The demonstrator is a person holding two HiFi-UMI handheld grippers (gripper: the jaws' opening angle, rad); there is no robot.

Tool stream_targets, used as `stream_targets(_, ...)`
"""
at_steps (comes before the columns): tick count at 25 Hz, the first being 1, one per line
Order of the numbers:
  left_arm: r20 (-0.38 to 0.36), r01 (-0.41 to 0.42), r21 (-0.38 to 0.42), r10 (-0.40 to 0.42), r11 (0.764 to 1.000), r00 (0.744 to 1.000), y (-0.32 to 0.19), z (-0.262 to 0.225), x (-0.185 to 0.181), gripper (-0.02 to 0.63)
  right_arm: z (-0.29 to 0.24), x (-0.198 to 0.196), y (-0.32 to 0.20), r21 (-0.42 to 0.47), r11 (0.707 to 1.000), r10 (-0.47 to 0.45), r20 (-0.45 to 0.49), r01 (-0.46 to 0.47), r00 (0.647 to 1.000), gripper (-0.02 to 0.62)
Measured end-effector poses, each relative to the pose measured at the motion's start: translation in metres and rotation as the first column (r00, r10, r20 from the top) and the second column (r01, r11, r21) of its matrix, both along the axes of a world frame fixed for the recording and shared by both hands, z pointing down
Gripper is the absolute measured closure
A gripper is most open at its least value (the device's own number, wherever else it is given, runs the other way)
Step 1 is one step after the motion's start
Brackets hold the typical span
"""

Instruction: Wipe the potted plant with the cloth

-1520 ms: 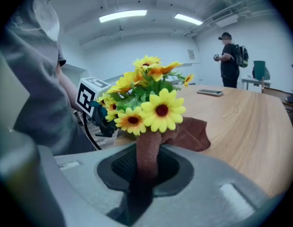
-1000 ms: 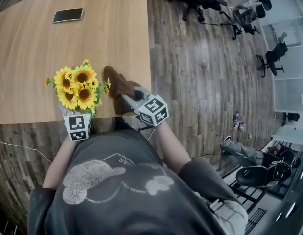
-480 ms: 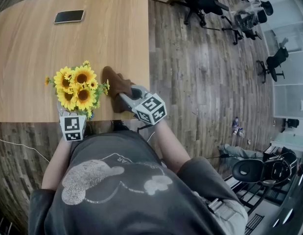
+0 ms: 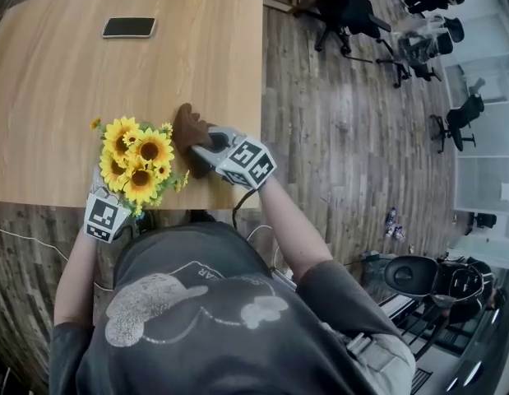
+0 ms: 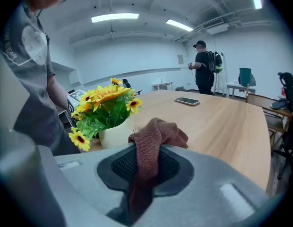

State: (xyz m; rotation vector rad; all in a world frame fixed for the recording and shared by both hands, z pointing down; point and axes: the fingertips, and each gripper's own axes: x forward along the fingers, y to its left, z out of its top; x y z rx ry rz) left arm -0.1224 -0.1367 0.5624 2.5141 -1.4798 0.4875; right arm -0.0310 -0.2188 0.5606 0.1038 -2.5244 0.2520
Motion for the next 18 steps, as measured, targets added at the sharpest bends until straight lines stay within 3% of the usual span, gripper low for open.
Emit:
stream_targets(6,-0.01,-0.129,0.0,0.129,0.992,0.992,0.006,-0.003,0.0,0.071,0.01,-0.055,0.016,-0.032,0.97,-0.243,-0.054,0.242,0.968,0.537)
stream_targets(11,-0.016,-0.246,-0.017,0.246,0.969,0.969,-0.007,0.013,0.011,0.071,0.021,-0.087,-0.012,-0.101,0.961,-0.257,0.009,0.256,0.966,0.536)
stream_targets(14,-0.012,-0.31,-0.017,0.31,0.951,0.951,-0.012,0.012,0.015,0.071,0.024,-0.099,-0.008,-0.109,0.942,-0.322,-0.006,0.319,0.947,0.536)
stream_targets(18,-0.029,-0.321,-0.04,0.32,0.946,0.947,-0.013,0.008,0.012,0.064,0.021,-0.104,0.0,-0.105,0.921,-0.38,-0.023,0.376,0.925,0.537)
